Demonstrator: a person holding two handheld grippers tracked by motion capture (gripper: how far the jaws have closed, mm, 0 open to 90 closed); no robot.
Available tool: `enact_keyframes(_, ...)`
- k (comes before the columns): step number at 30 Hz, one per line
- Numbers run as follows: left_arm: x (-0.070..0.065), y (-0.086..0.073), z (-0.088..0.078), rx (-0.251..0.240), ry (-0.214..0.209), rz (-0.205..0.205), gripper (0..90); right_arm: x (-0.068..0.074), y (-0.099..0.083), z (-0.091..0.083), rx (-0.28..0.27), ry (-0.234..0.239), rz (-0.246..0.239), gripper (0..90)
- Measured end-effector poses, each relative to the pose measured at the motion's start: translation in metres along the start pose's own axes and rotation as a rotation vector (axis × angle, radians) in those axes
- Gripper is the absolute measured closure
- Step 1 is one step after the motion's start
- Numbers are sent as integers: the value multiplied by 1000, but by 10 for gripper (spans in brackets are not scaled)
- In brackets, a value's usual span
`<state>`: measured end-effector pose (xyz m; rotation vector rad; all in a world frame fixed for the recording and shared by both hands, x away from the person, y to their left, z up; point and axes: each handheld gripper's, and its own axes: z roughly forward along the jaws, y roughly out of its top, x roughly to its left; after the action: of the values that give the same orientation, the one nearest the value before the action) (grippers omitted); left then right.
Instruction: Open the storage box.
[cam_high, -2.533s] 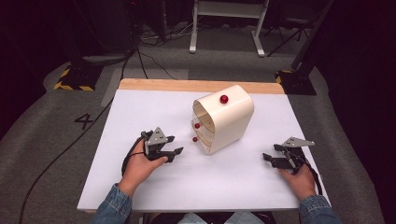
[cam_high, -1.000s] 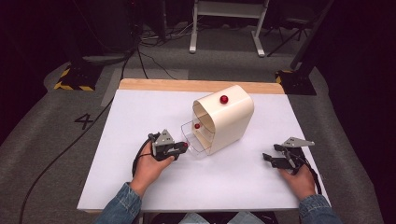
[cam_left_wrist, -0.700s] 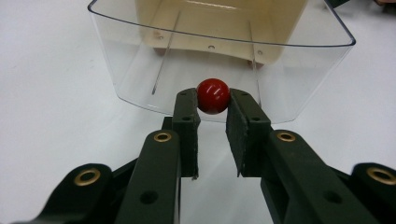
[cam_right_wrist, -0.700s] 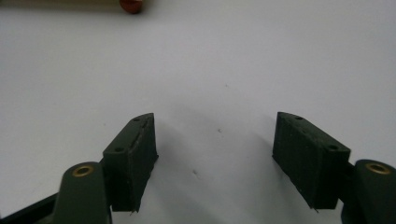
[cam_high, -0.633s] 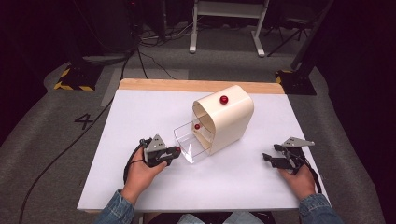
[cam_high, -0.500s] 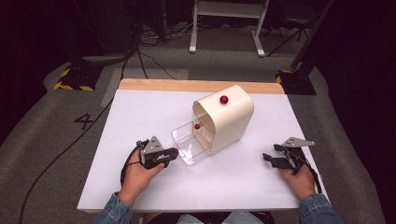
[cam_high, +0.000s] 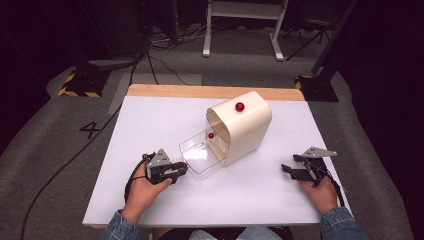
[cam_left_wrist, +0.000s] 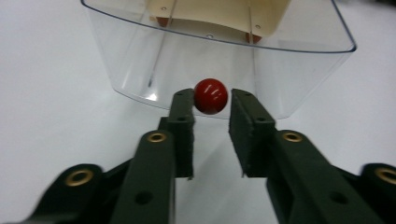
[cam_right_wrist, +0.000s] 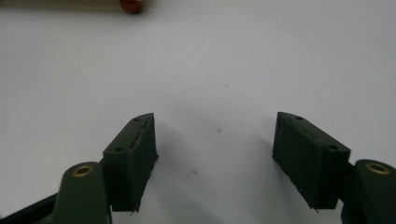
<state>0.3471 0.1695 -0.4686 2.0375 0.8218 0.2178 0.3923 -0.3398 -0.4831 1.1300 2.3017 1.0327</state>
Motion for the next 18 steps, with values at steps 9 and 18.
enact_keyframes(9,-3,3,-12,26,-8,-21,470,0,0,0,0,0,0,307)
enact_keyframes(18,-6,40,-42,-102,38,10,456,0,0,0,0,-1,-1,306)
